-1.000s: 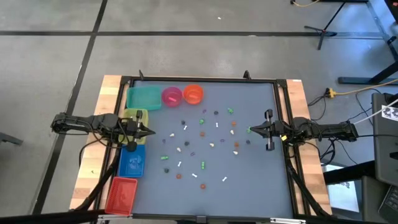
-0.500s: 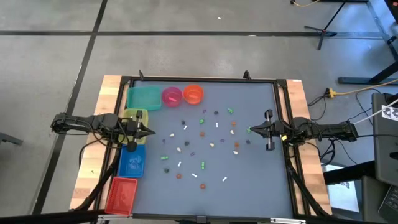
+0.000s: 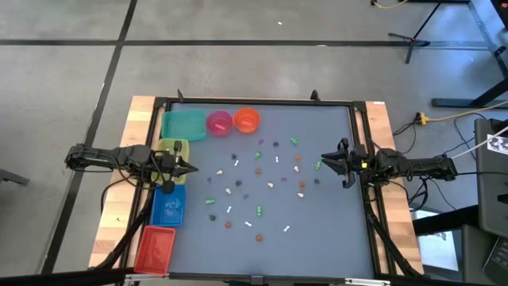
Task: Sort Halloween decoration
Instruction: Put the green skeleton toy into the orange bin
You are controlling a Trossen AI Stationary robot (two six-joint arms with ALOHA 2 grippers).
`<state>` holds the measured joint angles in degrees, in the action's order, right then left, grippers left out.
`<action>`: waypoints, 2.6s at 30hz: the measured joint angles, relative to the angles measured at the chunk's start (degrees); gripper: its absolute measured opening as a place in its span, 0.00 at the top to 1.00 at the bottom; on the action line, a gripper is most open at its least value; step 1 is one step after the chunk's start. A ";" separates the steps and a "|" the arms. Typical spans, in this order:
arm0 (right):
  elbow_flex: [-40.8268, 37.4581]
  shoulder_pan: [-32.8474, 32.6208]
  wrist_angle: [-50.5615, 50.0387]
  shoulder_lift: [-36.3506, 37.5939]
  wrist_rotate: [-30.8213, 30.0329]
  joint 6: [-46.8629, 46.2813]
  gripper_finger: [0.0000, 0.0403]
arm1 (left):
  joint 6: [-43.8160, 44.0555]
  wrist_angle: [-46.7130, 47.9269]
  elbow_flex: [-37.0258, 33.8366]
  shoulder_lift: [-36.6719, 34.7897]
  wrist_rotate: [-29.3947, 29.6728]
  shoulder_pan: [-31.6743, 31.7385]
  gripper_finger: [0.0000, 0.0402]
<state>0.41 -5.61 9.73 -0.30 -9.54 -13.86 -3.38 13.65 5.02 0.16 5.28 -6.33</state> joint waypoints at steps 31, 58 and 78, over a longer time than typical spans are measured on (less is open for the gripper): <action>36.28 0.02 -45.09 -37.12 -9.49 8.90 0.39 | -0.07 -0.04 0.00 0.01 0.02 0.00 1.00; 38.75 13.93 -55.90 -73.06 -1.18 33.17 0.39 | -0.07 -0.04 0.00 -0.01 0.04 0.00 1.00; 38.75 15.76 -52.48 -82.59 2.74 44.23 0.39 | -0.07 -0.04 0.00 -0.01 0.04 -0.02 1.00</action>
<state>39.16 10.15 -42.75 -82.88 -6.80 30.38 -3.44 13.61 5.02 0.14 5.32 -6.35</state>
